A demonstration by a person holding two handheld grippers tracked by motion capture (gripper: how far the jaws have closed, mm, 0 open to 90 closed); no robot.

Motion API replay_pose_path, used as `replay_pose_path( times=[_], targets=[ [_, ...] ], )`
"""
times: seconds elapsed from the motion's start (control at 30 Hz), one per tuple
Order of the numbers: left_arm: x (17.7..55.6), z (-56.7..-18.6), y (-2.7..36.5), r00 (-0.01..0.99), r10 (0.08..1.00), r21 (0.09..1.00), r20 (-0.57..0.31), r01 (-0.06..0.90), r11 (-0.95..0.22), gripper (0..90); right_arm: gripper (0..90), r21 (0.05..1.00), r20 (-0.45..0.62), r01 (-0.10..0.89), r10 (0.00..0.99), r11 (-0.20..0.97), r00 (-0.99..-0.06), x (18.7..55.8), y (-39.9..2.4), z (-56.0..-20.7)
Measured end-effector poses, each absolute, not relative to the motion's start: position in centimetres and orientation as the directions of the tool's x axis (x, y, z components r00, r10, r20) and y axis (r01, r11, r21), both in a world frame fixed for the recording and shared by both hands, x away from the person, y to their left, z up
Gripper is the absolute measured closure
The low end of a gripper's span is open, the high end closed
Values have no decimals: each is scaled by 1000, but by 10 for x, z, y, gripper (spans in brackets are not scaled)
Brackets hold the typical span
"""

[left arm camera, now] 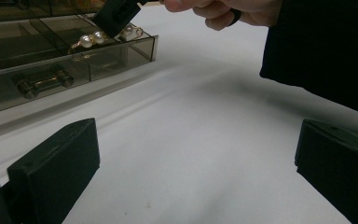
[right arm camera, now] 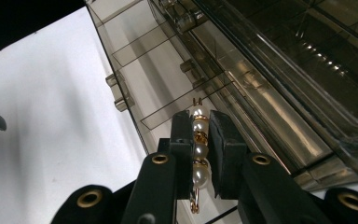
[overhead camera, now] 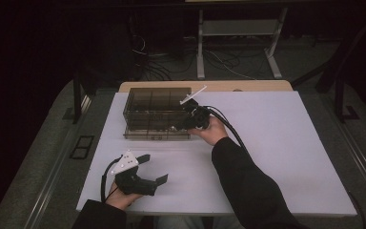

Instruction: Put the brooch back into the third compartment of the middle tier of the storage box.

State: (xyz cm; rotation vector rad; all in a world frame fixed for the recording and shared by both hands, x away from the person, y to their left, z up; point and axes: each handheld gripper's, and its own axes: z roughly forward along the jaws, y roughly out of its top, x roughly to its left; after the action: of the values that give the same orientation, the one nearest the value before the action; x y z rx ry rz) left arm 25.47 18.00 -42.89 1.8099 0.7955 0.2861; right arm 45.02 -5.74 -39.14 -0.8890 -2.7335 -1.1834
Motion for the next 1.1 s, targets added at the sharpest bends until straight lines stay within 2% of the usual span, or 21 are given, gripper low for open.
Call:
replay_pose_path(
  times=[0.13, 0.83, 1.0, 1.1],
  targets=[
    [255, -429, 180, 748, 639, 905, -178, 380, -193, 0, 783, 667, 246, 511, 487, 543, -838, 449, -60, -393],
    [255, -430, 178, 755, 631, 901, -177, 383, -205, 0, 500, 694, 234, 500, 494, 518, -837, 432, -86, -372],
    [254, -430, 178, 756, 631, 900, -174, 383, -210, 0, 379, 685, 229, 508, 509, 522, -830, 428, -94, -368],
    [254, -430, 178, 755, 631, 900, -176, 384, -208, 0, 277, 685, 215, 512, 528, 518, -822, 424, -99, -366]
  ],
)
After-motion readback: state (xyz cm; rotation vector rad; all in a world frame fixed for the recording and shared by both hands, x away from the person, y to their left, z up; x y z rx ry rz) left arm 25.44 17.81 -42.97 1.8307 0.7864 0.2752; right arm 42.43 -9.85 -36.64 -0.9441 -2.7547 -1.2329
